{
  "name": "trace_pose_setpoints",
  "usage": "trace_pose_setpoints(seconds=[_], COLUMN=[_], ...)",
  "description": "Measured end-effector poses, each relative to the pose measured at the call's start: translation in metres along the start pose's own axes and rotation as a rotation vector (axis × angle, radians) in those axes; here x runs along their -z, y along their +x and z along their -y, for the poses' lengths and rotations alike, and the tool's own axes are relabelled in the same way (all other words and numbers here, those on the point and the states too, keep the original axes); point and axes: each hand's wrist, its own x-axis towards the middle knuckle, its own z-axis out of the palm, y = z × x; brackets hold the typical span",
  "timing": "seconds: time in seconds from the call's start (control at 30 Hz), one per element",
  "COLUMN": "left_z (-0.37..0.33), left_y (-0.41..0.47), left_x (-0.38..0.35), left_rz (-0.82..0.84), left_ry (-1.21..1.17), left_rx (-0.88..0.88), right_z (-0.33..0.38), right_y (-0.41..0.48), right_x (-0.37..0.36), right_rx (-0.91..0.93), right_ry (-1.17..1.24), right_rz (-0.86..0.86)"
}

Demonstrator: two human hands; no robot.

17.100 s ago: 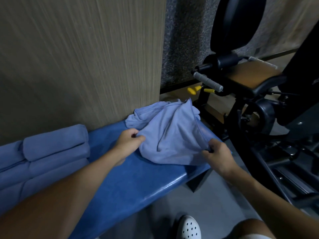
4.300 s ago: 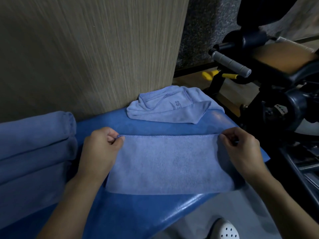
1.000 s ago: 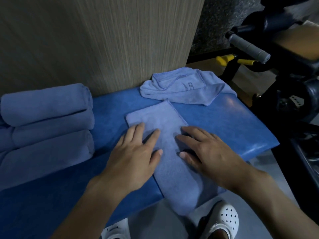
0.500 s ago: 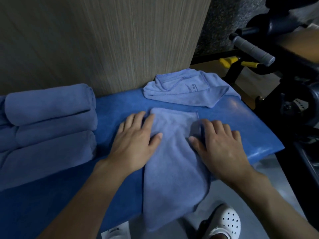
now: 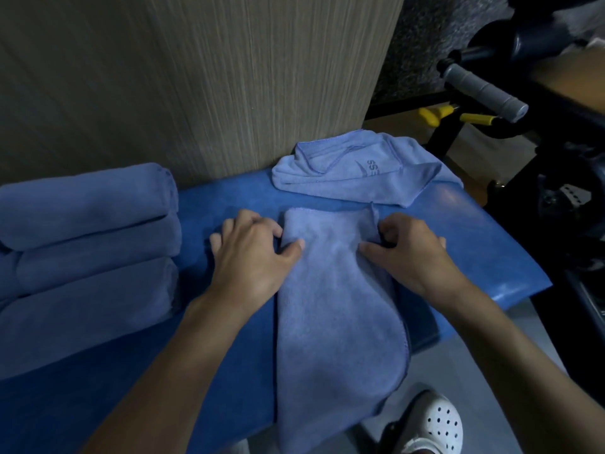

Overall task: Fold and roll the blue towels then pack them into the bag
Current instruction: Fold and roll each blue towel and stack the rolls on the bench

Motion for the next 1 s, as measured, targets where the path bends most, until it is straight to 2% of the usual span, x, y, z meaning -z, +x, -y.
trace_pose_setpoints(seconds=[0.07,0.23,0.3,0.43,0.57,0.73,0.83,1.0], left_z=[0.001,0.003,0.001,-0.004,-0.012,-0.007,-0.006,-0.009], left_y=[0.003,0.01,0.01,0.007,0.002,0.01,0.013,0.014], left_x=[0.0,0.002,0.004,0.004,0.006,0.005,0.005,0.011], left_rz=[0.006,0.015,0.036,0.085,0.074,0.087,0.125,0.241], left_ry=[-0.085,-0.498,-0.498,-0.304,-0.279,-0.399,-0.53,-0.739], left_rx=[0.033,0.098,0.123,0.121,0.078,0.072,0.098,0.175], right_z=[-0.004,-0.013,-0.012,-0.011,-0.012,-0.012,-0.013,-0.014], right_y=[0.003,0.011,0.01,0.009,0.011,0.012,0.011,0.009], right_x=[-0.002,-0.004,-0.002,0.005,0.004,0.006,0.006,0.012], right_rx=[0.033,0.015,0.02,0.084,0.076,-0.013,0.004,0.059], right_ry=[0.048,0.188,0.22,0.325,0.293,0.226,0.22,0.388], right_rz=[0.01,0.061,0.064,0.078,0.058,0.063,0.08,0.089])
